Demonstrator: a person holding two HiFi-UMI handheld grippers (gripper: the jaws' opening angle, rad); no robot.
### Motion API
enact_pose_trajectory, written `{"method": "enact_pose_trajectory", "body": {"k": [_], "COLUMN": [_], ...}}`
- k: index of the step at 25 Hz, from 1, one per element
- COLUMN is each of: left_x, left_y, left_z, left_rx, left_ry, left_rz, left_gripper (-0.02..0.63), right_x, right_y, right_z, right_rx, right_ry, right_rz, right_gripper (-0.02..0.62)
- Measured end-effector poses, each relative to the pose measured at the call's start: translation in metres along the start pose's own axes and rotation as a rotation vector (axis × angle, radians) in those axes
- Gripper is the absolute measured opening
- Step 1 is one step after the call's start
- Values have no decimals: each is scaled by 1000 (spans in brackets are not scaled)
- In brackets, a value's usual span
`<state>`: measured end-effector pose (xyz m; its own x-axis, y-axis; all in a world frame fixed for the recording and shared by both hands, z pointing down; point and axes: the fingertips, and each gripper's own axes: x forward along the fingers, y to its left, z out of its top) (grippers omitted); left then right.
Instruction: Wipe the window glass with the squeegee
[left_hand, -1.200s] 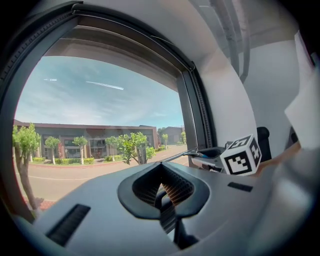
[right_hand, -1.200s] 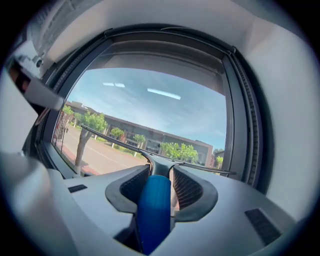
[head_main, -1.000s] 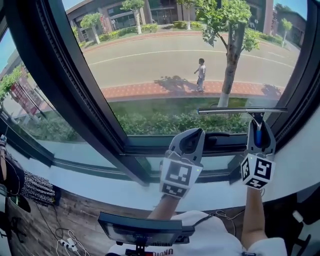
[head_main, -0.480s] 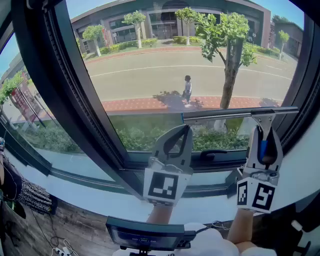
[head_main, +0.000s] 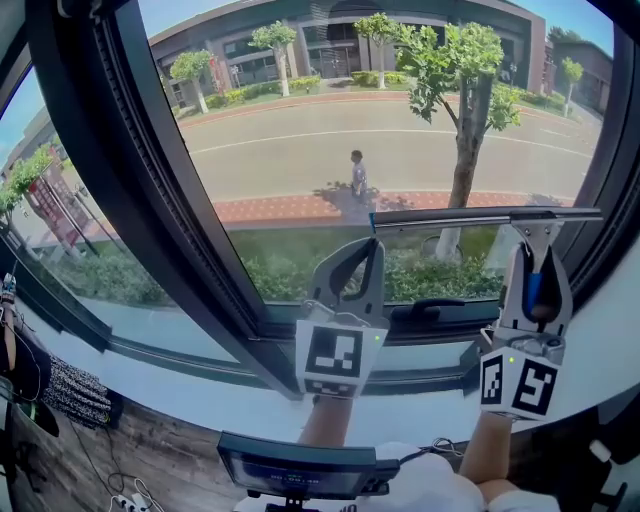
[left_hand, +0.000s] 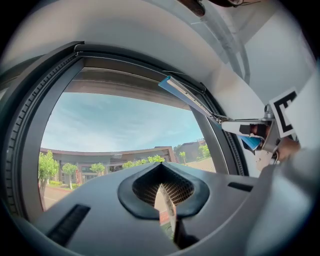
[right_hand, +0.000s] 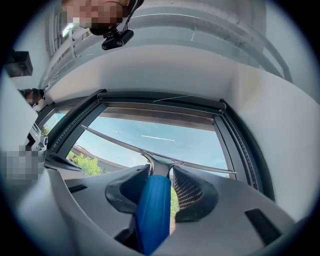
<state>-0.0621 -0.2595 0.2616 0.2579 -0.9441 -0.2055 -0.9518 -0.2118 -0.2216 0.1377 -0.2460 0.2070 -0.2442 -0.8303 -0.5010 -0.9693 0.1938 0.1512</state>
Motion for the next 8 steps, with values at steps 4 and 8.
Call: {"method": "enact_pose_trajectory", "body": {"k": [4,8], "left_x": [2,3], "left_y": [0,0], "left_z": [2,1], "left_rx": [4,5], "left_ry": [1,5], "left_rz": [3,4], "left_gripper": [2,2], "right_x": [0,1], "right_y": [-2,-3], "right_z": [1,2], "right_rx": [6,8], "right_ry": [-5,-14], "right_rz": [-4,-8], "right_gripper": [149,149]}}
